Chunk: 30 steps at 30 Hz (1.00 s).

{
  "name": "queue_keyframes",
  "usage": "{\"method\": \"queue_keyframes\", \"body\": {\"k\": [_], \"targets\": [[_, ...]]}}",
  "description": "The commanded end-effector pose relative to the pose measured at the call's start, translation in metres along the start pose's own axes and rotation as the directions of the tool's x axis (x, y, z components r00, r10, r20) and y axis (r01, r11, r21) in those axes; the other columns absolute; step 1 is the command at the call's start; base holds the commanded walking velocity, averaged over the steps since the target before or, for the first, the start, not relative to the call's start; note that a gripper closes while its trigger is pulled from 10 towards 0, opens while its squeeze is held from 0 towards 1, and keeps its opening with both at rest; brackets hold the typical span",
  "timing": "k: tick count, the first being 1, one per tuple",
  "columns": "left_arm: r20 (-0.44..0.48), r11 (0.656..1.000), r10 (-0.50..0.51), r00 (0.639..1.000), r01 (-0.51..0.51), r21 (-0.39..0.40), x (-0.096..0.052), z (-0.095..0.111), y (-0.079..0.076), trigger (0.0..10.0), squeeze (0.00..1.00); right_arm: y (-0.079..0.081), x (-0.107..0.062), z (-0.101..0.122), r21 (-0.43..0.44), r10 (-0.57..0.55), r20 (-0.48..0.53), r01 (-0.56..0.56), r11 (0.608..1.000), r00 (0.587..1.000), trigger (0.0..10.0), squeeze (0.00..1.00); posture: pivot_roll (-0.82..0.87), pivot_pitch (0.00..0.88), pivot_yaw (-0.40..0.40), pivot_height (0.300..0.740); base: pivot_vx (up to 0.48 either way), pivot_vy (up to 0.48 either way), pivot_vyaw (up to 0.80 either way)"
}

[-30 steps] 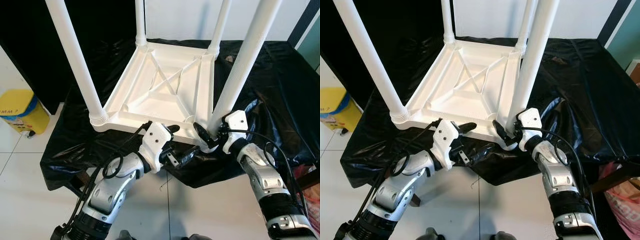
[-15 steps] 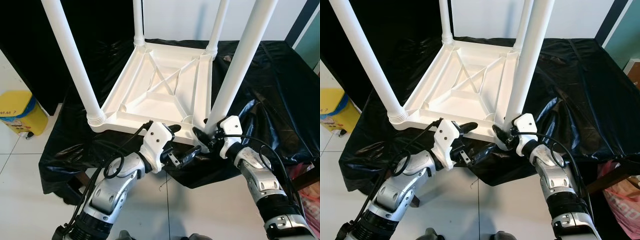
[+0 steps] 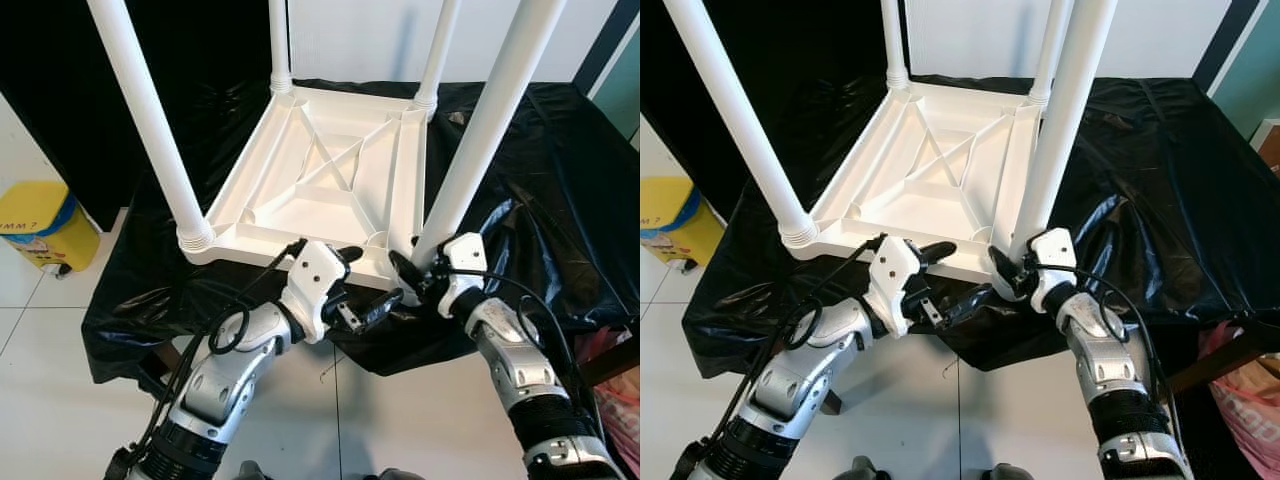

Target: Building children table

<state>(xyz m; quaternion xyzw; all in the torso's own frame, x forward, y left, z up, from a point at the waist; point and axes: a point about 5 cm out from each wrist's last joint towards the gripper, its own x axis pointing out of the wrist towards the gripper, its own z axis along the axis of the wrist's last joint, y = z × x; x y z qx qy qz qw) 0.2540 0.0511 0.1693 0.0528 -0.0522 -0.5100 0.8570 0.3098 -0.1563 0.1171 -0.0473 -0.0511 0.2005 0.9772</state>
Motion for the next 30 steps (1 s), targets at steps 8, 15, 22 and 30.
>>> {"method": "queue_keyframes", "body": {"k": [8,15,22,30], "targets": [[-0.014,1.0,-0.017,1.0,0.017,0.01,0.0,-0.004,-0.003,10.0,0.0,-0.001,-0.019,-0.029,-0.043,-0.29,-0.147,0.286,0.957,0.946,10.0,0.0,-0.01,0.072,-0.026,0.74,0.0,0.0,0.0],[-0.015,1.0,-0.024,1.0,0.024,0.013,0.002,-0.005,-0.005,10.0,0.0,0.0,-0.025,-0.031,-0.021,-0.487,-0.177,0.492,0.871,0.855,10.0,0.0,-0.01,0.068,-0.03,0.74,0.0,0.0,0.0],[-0.018,0.999,-0.031,0.999,0.031,0.012,0.0,-0.006,-0.007,10.0,0.0,0.021,-0.025,-0.033,0.026,-0.493,-0.196,0.507,0.862,0.848,10.0,0.0,-0.01,0.065,-0.026,0.74,0.0,0.0,0.0],[-0.02,0.999,-0.039,0.999,0.04,0.014,-0.001,-0.006,-0.008,10.0,0.0,0.027,-0.022,-0.027,0.029,-0.468,-0.169,0.479,0.877,0.867,10.0,0.0,-0.01,0.066,-0.026,0.74,0.0,0.0,0.0]]}}
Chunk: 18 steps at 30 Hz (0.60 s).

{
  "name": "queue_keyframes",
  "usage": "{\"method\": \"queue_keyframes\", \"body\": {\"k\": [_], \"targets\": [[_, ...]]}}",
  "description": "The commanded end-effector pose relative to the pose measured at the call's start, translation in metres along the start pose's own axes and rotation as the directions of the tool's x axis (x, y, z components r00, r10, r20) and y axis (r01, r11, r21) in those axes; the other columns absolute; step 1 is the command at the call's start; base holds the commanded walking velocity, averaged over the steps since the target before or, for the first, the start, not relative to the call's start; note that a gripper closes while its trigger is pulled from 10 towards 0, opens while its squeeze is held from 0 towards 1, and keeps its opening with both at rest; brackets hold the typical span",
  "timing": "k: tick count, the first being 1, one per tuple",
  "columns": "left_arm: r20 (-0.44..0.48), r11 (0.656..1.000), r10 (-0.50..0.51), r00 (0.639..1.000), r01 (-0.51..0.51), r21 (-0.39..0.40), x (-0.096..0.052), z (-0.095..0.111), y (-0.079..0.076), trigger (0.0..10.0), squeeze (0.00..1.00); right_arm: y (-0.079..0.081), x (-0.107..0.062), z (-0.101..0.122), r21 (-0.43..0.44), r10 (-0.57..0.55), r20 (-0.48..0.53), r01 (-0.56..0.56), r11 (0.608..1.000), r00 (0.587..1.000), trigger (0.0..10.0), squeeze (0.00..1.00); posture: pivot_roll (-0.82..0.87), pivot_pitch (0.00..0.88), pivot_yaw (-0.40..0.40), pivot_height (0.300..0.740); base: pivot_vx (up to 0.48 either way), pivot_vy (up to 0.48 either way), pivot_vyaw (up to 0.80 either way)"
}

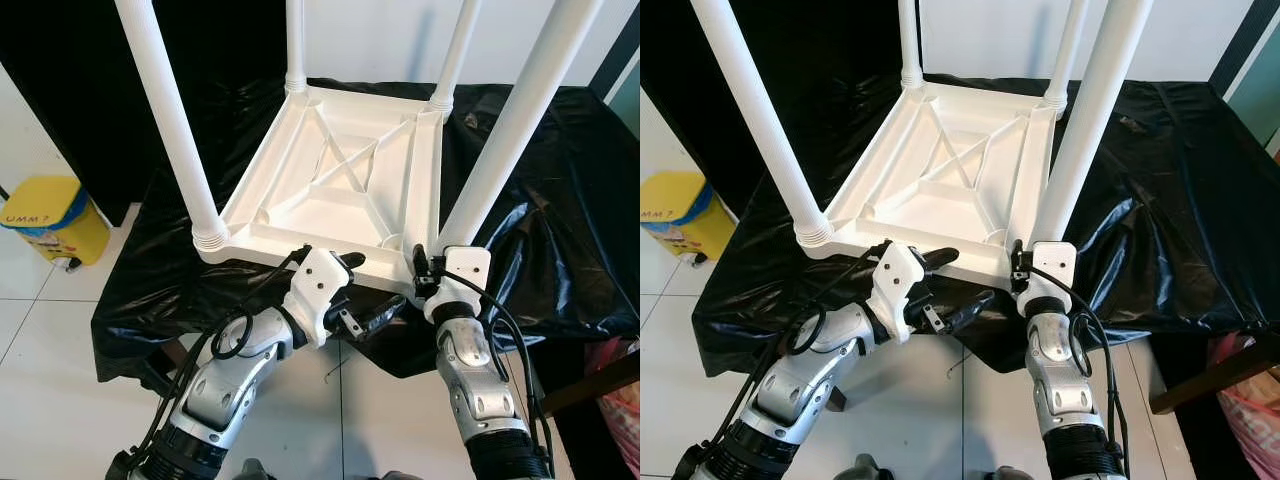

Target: Building children table

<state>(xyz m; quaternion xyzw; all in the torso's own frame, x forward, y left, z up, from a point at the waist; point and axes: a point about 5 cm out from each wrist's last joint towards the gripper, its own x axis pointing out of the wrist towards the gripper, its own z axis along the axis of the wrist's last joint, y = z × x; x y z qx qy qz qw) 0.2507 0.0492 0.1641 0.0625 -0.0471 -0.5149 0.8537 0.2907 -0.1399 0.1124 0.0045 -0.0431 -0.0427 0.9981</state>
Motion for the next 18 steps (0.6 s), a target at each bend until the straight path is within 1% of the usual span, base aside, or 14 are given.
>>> {"method": "queue_keyframes", "body": {"k": [1,4,5,9,12,16,17,18], "targets": [[-0.002,1.0,-0.027,1.0,0.027,0.002,-0.001,-0.002,-0.004,10.0,0.0,-0.003,-0.011,-0.025,-0.046,-0.012,-0.129,0.006,0.999,0.992,10.0,0.0,-0.01,0.067,-0.026,0.74,0.0,0.0,0.0],[-0.003,1.0,-0.031,1.0,0.031,0.0,-0.001,-0.002,-0.005,10.0,0.0,-0.003,-0.012,-0.022,-0.062,-0.005,-0.106,-0.002,0.998,0.994,10.0,0.0,-0.01,0.067,-0.025,0.74,0.0,0.0,0.0],[-0.003,1.0,-0.031,1.0,0.031,0.0,-0.001,-0.002,-0.005,10.0,0.0,-0.002,-0.012,-0.021,-0.049,0.005,-0.099,-0.01,0.999,0.995,10.0,1.0,-0.01,0.067,-0.026,0.74,0.0,0.0,0.0],[-0.004,1.0,-0.031,1.0,0.031,0.0,0.0,-0.003,-0.005,10.0,0.0,-0.002,-0.012,-0.018,-0.029,0.016,-0.08,-0.018,0.999,0.997,10.0,1.0,-0.01,0.067,-0.026,0.74,0.0,0.0,0.0],[-0.003,1.0,-0.031,1.0,0.031,0.003,0.0,-0.003,-0.004,10.0,0.0,0.0,-0.015,-0.011,-0.003,0.077,-0.023,-0.077,0.997,0.997,10.0,1.0,-0.01,0.06,-0.025,0.74,0.0,0.0,0.0],[-0.005,0.999,-0.033,0.999,0.033,0.006,0.0,-0.003,-0.005,10.0,0.0,-0.001,-0.017,-0.008,0.007,0.111,-0.005,-0.111,0.994,0.994,10.0,1.0,-0.01,0.06,-0.025,0.74,0.0,0.0,0.0],[-0.012,0.999,-0.033,0.999,0.033,0.011,0.0,-0.004,-0.004,10.0,0.0,-0.003,-0.018,-0.007,0.011,0.14,0.005,-0.14,0.99,0.99,10.0,1.0,-0.02,0.062,-0.024,0.74,0.0,0.0,0.0],[-0.012,0.999,-0.033,0.999,0.033,0.011,0.0,-0.004,-0.004,10.0,0.0,-0.003,-0.018,-0.007,0.011,0.14,0.005,-0.14,0.99,0.99,10.0,1.0,-0.02,0.062,-0.024,0.74,0.0,0.0,0.0]]}}
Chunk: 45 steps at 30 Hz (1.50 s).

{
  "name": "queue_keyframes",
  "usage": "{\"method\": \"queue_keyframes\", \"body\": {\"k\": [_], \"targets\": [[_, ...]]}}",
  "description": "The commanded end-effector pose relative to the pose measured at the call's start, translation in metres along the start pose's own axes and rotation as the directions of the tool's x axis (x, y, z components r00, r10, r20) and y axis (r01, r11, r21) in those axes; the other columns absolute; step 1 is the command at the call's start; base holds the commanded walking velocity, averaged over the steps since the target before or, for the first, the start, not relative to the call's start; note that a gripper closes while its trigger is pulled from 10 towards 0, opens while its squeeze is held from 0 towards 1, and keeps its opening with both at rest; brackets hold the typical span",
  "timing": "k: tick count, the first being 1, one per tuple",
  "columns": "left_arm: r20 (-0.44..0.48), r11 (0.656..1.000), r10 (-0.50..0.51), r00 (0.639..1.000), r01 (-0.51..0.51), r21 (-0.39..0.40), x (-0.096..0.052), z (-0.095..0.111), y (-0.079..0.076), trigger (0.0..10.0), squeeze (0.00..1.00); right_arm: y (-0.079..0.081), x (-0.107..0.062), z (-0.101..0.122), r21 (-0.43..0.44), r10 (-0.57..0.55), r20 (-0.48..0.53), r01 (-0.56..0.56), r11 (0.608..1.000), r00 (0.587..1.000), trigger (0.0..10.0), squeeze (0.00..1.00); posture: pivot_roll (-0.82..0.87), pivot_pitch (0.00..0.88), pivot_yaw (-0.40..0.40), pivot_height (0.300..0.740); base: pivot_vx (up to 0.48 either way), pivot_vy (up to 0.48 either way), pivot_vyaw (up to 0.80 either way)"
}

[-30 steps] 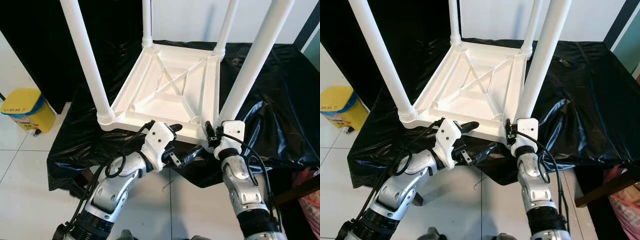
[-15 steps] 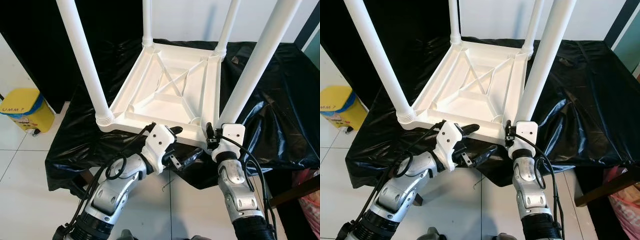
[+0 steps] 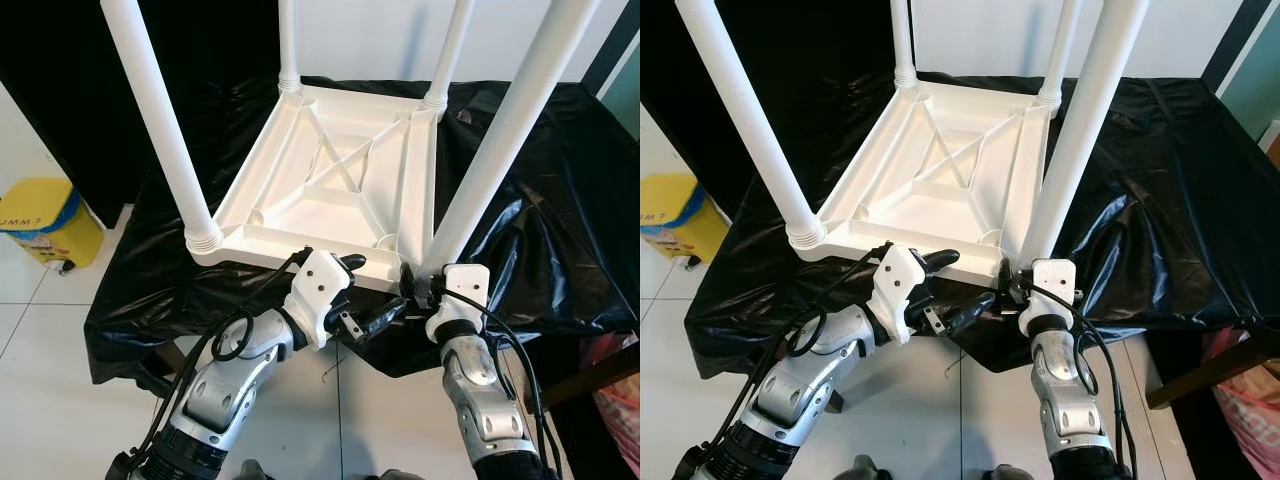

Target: Building children table

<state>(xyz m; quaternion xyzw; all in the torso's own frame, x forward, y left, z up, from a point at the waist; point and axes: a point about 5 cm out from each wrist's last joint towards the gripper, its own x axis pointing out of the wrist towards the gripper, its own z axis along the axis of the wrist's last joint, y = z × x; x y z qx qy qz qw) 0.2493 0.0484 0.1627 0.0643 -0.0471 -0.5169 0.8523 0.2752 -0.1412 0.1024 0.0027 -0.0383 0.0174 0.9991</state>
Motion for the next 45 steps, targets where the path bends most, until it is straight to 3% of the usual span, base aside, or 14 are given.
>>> {"method": "queue_keyframes", "body": {"k": [1,8,10,11,16,26,27,28,36,37,38,42,45], "targets": [[-0.015,1.0,-0.028,0.999,0.029,0.011,0.0,-0.004,-0.002,10.0,0.0,-0.005,-0.003,0.003,0.01,0.059,0.024,-0.06,0.998,0.998,10.0,1.0,-0.02,0.069,-0.025,0.74,0.0,0.0,0.0],[-0.001,0.999,-0.023,1.0,0.023,0.028,-0.001,0.0,-0.001,10.0,0.0,-0.023,0.001,0.015,-0.042,0.23,0.047,-0.228,0.973,0.972,10.0,0.96,-0.01,0.071,-0.033,0.74,0.0,0.0,0.0],[-0.001,0.999,-0.023,1.0,0.023,0.028,-0.001,0.0,-0.001,10.0,0.0,-0.023,0.001,0.015,-0.042,0.23,0.047,-0.228,0.973,0.972,10.0,0.96,-0.01,0.071,-0.033,0.74,0.0,0.0,0.0],[0.003,0.999,-0.021,1.0,0.021,0.026,-0.001,0.001,-0.001,10.0,0.0,-0.026,0.003,0.017,-0.056,0.254,0.044,-0.251,0.966,0.966,10.0,0.0,-0.01,0.066,-0.037,0.74,0.0,0.0,0.0],[0.041,1.0,-0.007,0.999,0.006,0.019,0.001,0.009,0.007,10.0,0.0,-0.031,0.013,0.022,-0.095,0.367,0.02,-0.364,0.927,0.93,10.0,0.0,-0.02,0.053,-0.029,0.74,0.0,0.0,0.0],[0.053,0.999,-0.012,0.999,0.01,0.034,0.005,0.013,0.012,10.0,0.0,-0.032,0.026,0.02,-0.139,0.453,-0.029,-0.452,0.881,0.891,10.0,0.0,-0.01,0.039,-0.027,0.74,0.0,0.0,0.0],[0.051,0.999,-0.009,0.999,0.007,0.04,0.005,0.013,0.012,10.0,0.0,-0.032,0.03,0.018,-0.148,0.462,-0.04,-0.463,0.874,0.886,2.5,0.0,-0.01,0.038,-0.028,0.74,0.0,0.0,0.0],[0.05,0.999,-0.007,0.999,0.005,0.041,0.004,0.012,0.013,10.0,0.0,-0.03,0.032,0.016,-0.153,0.469,-0.047,-0.47,0.869,0.882,0.0,0.0,-0.01,0.039,-0.027,0.74,0.0,0.0,0.0],[0.048,0.999,-0.002,0.999,0.0,0.037,0.002,0.012,0.012,10.0,0.0,-0.027,0.032,0.01,-0.138,0.472,-0.059,-0.476,0.869,0.879,0.0,0.0,0.0,0.044,-0.026,0.74,0.0,0.0,0.0],[0.048,0.999,-0.001,0.999,0.0,0.036,0.002,0.012,0.012,10.0,0.0,-0.027,0.031,0.009,-0.137,0.463,-0.063,-0.467,0.874,0.884,2.9,0.0,0.0,0.048,-0.026,0.74,0.0,0.0,0.0],[0.049,0.999,-0.001,0.999,0.0,0.034,0.002,0.012,0.011,10.0,0.0,-0.027,0.031,0.009,-0.133,0.453,-0.067,-0.458,0.879,0.889,10.0,0.0,-0.01,0.052,-0.026,0.74,0.0,0.0,0.0],[0.049,1.0,-0.002,0.999,0.0,0.031,0.002,0.011,0.011,10.0,0.0,-0.027,0.03,0.008,-0.123,0.433,-0.068,-0.439,0.89,0.899,10.0,0.0,-0.01,0.053,-0.026,0.74,0.0,0.0,0.0],[0.047,1.0,-0.001,0.999,0.0,0.022,0.002,0.01,0.009,10.0,0.0,-0.029,0.029,0.003,-0.126,0.321,-0.095,-0.331,0.935,0.942,10.0,0.0,-0.01,0.064,-0.028,0.74,0.0,0.0,0.0]]}}
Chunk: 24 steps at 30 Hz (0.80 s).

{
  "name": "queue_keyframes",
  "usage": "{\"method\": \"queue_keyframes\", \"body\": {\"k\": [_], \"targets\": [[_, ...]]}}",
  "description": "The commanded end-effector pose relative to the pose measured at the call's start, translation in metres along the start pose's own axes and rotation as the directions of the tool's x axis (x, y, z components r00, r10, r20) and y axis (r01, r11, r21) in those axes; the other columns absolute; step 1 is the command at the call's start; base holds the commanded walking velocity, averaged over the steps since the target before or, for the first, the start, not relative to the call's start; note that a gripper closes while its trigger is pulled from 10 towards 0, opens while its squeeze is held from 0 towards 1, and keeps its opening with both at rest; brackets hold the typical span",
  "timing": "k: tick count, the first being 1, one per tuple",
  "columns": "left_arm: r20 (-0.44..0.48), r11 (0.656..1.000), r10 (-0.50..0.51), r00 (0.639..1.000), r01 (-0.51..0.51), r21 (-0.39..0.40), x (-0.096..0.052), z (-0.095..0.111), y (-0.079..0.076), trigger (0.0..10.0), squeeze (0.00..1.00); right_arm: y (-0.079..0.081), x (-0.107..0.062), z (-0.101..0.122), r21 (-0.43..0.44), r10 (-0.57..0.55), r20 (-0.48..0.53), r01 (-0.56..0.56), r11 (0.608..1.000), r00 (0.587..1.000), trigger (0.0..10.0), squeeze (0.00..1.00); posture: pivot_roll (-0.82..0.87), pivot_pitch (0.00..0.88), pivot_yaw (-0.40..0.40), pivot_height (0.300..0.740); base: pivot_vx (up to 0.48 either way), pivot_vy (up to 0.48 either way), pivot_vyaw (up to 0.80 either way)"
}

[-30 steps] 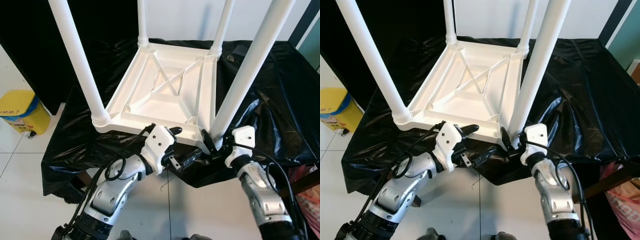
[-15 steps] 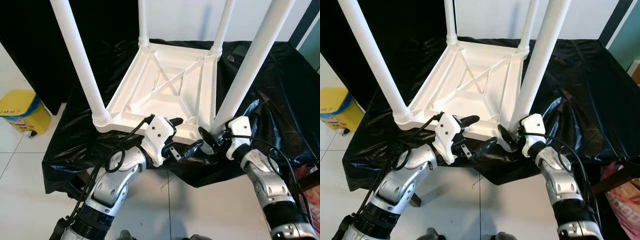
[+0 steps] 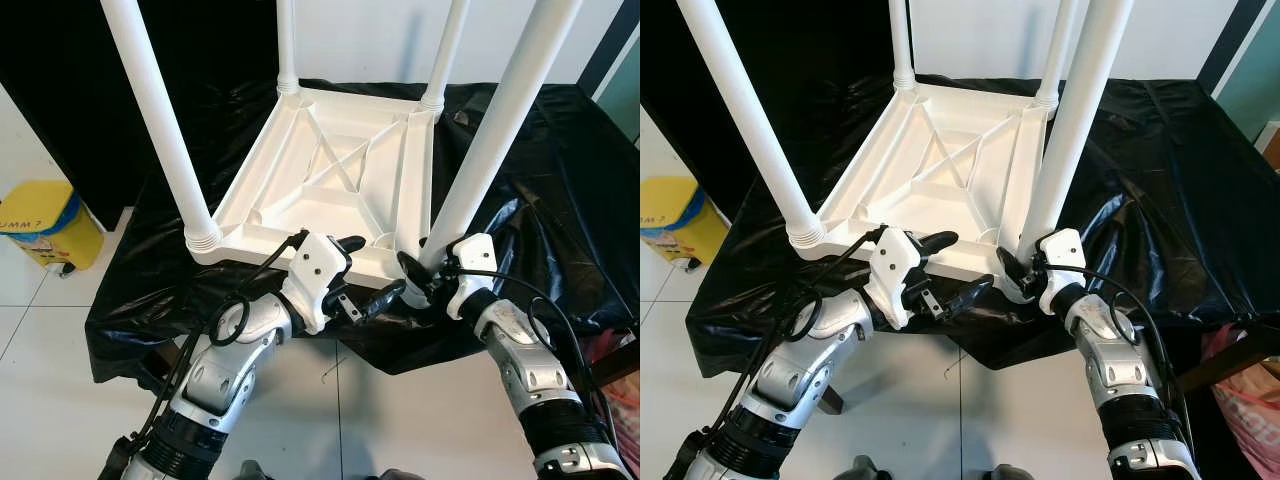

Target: Building children table

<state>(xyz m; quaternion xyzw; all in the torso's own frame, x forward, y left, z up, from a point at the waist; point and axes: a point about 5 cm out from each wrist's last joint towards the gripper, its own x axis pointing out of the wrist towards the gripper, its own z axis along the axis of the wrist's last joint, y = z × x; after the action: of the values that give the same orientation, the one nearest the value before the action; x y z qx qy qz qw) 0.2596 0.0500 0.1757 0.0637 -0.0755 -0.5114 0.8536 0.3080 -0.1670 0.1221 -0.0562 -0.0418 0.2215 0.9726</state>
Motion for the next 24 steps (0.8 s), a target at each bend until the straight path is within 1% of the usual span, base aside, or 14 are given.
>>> {"method": "queue_keyframes", "body": {"k": [1,2,4,5,6,9,10,11,13,15,17,21,23,24], "targets": [[-0.001,1.0,-0.015,1.0,0.015,-0.007,-0.001,-0.001,-0.003,10.0,0.0,0.001,-0.005,-0.014,-0.025,-0.079,-0.088,0.077,0.997,0.993,10.0,0.0,-0.01,0.064,-0.028,0.74,0.0,0.0,0.0],[0.0,1.0,-0.015,1.0,0.015,-0.011,-0.001,-0.002,-0.003,10.0,0.0,0.001,-0.005,-0.016,-0.026,-0.116,-0.097,0.114,0.993,0.988,10.0,0.0,-0.01,0.064,-0.028,0.74,0.0,0.0,0.0],[0.0,1.0,-0.015,1.0,0.015,-0.011,-0.001,-0.002,-0.003,10.0,0.0,0.001,-0.005,-0.016,-0.026,-0.116,-0.097,0.114,0.993,0.988,10.0,0.0,-0.01,0.064,-0.028,0.74,0.0,0.0,0.0],[0.0,1.0,-0.014,1.0,0.014,-0.013,-0.001,-0.002,-0.004,10.0,0.0,0.002,-0.006,-0.018,-0.014,-0.168,-0.108,0.167,0.986,0.98,10.0,0.0,-0.01,0.066,-0.028,0.74,0.0,0.0,0.0],[0.0,1.0,-0.014,1.0,0.014,-0.013,-0.001,-0.002,-0.004,10.0,0.0,0.002,-0.006,-0.018,-0.014,-0.168,-0.108,0.167,0.986,0.98,10.0,0.0,-0.01,0.066,-0.028,0.74,0.0,0.0,0.0],[-0.004,1.0,-0.001,1.0,0.001,0.012,0.001,-0.003,-0.005,10.0,0.0,0.014,-0.006,-0.024,0.023,-0.346,-0.132,0.352,0.936,0.929,10.0,0.0,-0.01,0.072,-0.027,0.74,0.0,0.0,0.0],[-0.004,1.0,-0.001,1.0,0.001,0.012,0.001,-0.003,-0.005,10.0,0.0,0.014,-0.006,-0.024,0.023,-0.346,-0.132,0.352,0.936,0.929,10.0,0.0,-0.01,0.072,-0.027,0.74,0.0,0.0,0.0],[-0.011,1.0,0.003,1.0,-0.003,0.014,0.001,-0.004,-0.005,10.0,0.0,0.02,-0.005,-0.025,0.037,-0.391,-0.136,0.4,0.916,0.91,10.0,0.0,-0.01,0.075,-0.028,0.74,0.0,0.0,0.0],[-0.011,1.0,0.003,1.0,-0.003,0.014,0.001,-0.004,-0.005,10.0,0.0,0.02,-0.005,-0.025,0.037,-0.391,-0.136,0.4,0.916,0.91,10.0,0.0,-0.01,0.075,-0.028,0.74,0.0,0.0,0.0],[-0.015,0.999,0.034,0.999,-0.033,0.011,0.001,-0.005,-0.003,10.0,0.0,0.032,-0.001,-0.024,0.077,-0.456,-0.142,0.469,0.88,0.879,10.0,0.0,-0.01,0.077,-0.031,0.74,0.0,0.0,0.0],[-0.012,0.999,0.049,0.999,-0.049,0.005,0.001,-0.006,-0.002,10.0,0.0,0.037,0.0,-0.024,0.094,-0.473,-0.144,0.488,0.868,0.869,10.0,0.0,-0.01,0.078,-0.031,0.74,0.0,0.0,0.0],[-0.011,0.998,0.065,0.998,-0.065,-0.01,0.001,-0.006,-0.001,10.0,0.0,0.041,0.002,-0.021,0.098,-0.47,-0.129,0.483,0.87,0.873,10.0,0.0,-0.02,0.077,-0.031,0.74,0.0,0.0,0.0],[-0.014,0.996,0.09,0.996,-0.09,-0.001,0.001,-0.007,0.001,10.0,0.0,0.044,0.003,-0.017,0.098,-0.457,-0.106,0.467,0.879,0.883,10.0,0.0,-0.02,0.073,-0.035,0.74,0.0,0.0,0.0],[-0.016,0.992,0.126,0.992,-0.126,0.031,0.002,-0.007,0.004,10.0,0.0,0.044,0.004,-0.014,0.087,-0.443,-0.085,0.45,0.889,0.892,10.0,0.0,-0.02,0.071,-0.04,0.74,0.0,0.0,0.0]]}}
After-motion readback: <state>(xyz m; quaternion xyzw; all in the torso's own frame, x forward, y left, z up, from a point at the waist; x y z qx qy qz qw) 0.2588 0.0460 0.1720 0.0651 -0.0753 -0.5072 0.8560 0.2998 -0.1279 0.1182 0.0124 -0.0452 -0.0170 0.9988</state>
